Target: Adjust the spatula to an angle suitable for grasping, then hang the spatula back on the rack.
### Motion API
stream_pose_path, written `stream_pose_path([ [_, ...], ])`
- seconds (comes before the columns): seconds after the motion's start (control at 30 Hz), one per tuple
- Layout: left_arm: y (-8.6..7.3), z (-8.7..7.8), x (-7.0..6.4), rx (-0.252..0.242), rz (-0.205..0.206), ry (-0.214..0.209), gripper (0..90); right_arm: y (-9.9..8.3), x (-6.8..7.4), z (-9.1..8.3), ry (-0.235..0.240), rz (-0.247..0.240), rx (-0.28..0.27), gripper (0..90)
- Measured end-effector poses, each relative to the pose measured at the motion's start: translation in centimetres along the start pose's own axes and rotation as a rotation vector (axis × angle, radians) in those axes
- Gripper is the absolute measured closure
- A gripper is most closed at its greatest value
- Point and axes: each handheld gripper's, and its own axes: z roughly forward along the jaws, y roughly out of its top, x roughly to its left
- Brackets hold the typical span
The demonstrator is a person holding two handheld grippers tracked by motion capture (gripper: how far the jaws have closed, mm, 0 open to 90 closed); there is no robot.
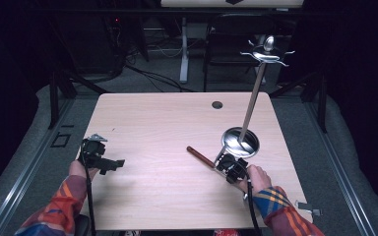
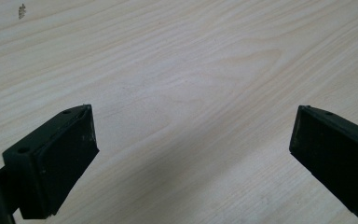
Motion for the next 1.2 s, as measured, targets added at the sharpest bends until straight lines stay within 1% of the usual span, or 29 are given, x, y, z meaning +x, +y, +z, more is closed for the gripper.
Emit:
stream_pose_path([
  [0.07,0.0,0.0,0.0,0.003,0.005,-0.001,0.5,-0.1,-0.2,0.1,-0.002,0.013,0.002,84.1],
  [0.1,0.0,0.0,0.0,0.003,0.005,-0.001,0.5,-0.1,-0.3,0.0,-0.006,0.014,0.013,84.0],
  [0.17,0.0,0.0,0.0,-0.002,0.000,0.001,0.5,-0.2,-0.5,0.0,-0.005,0.020,0.014,82.7],
  [0.27,0.0,0.0,0.0,-0.009,-0.001,0.006,0.5,-0.4,-0.7,-0.3,0.026,0.026,-0.029,71.3],
  [0.37,0.0,0.0,0.0,-0.007,0.001,0.006,0.5,-0.3,-0.7,-0.6,0.024,0.016,-0.058,64.1],
  [0.4,0.0,0.0,0.0,-0.007,0.001,0.005,0.5,-0.2,-0.7,-0.8,0.020,0.008,-0.054,61.4],
  [0.43,0.0,0.0,-0.1,-0.009,0.000,0.006,0.5,-0.1,-0.7,-0.8,0.018,0.006,-0.062,58.9],
  [0.47,0.0,0.0,0.0,-0.009,0.000,0.005,0.5,0.0,-0.6,-0.8,0.018,0.012,-0.064,56.4],
  [0.5,0.0,0.0,0.0,-0.009,-0.001,0.005,0.5,0.1,-0.5,-0.7,0.023,0.011,-0.081,54.5],
  [0.53,0.0,0.0,0.0,-0.009,-0.001,0.005,0.5,0.2,-0.5,-0.8,0.019,0.003,-0.081,53.8],
  [0.57,0.0,0.0,0.0,-0.008,0.000,0.005,0.5,0.3,-0.5,-0.8,0.024,0.009,-0.096,53.0],
  [0.6,0.0,0.0,0.0,-0.007,0.002,0.001,0.5,0.5,-0.5,-0.9,0.020,-0.009,-0.086,51.9],
  [0.63,0.1,0.0,-0.1,-0.006,0.004,0.002,0.5,0.6,-0.5,-1.0,0.018,-0.011,-0.097,50.8],
  [0.67,0.1,0.1,-0.1,-0.005,0.005,0.003,0.5,0.7,-0.4,-0.8,0.017,-0.001,-0.111,49.2],
  [0.73,0.0,0.1,0.0,-0.005,0.002,0.003,0.5,1.1,-0.5,-0.9,0.015,-0.021,-0.111,50.0],
  [0.77,0.0,0.1,0.0,-0.003,0.003,0.003,0.5,1.2,-0.5,-0.8,0.026,-0.009,-0.127,51.1],
  [0.8,0.0,0.1,0.0,-0.003,0.000,0.003,0.5,1.3,-0.6,-0.8,0.018,-0.018,-0.111,53.7],
  [0.83,0.0,0.1,0.0,-0.003,0.000,0.002,0.5,1.3,-0.5,-0.7,0.025,-0.013,-0.124,56.5],
  [0.87,0.0,0.1,0.0,-0.005,0.000,0.004,0.5,1.4,-0.6,-0.8,0.026,-0.023,-0.118,58.3],
  [0.9,0.1,0.2,0.0,-0.005,0.001,0.004,0.5,1.5,-0.7,-0.9,0.017,-0.026,-0.116,60.9],
  [0.93,0.1,0.2,-0.1,-0.003,0.001,0.004,0.5,1.7,-0.7,-0.8,0.021,-0.027,-0.118,62.3],
  [1.0,0.1,0.2,-0.1,-0.001,0.006,0.003,0.5,1.9,-0.8,-0.8,0.016,-0.028,-0.115,65.0],
  [1.03,0.1,0.2,-0.1,-0.002,0.004,0.003,0.5,2.1,-0.9,-0.7,0.027,-0.026,-0.119,66.1],
  [1.07,0.0,0.2,-0.1,-0.004,0.002,0.004,0.6,2.3,-0.9,-0.6,0.024,-0.025,-0.119,66.9],
  [1.13,0.0,0.1,0.0,-0.001,0.002,0.004,0.6,2.6,-1.1,-0.5,0.033,-0.022,-0.126,68.8],
  [1.17,0.0,0.1,0.0,-0.001,0.002,0.004,0.6,2.8,-1.1,-0.5,0.026,-0.028,-0.118,69.8],
  [1.2,0.1,0.2,0.0,-0.004,0.004,0.004,0.6,3.0,-1.1,-0.4,0.034,-0.028,-0.119,70.3],
])
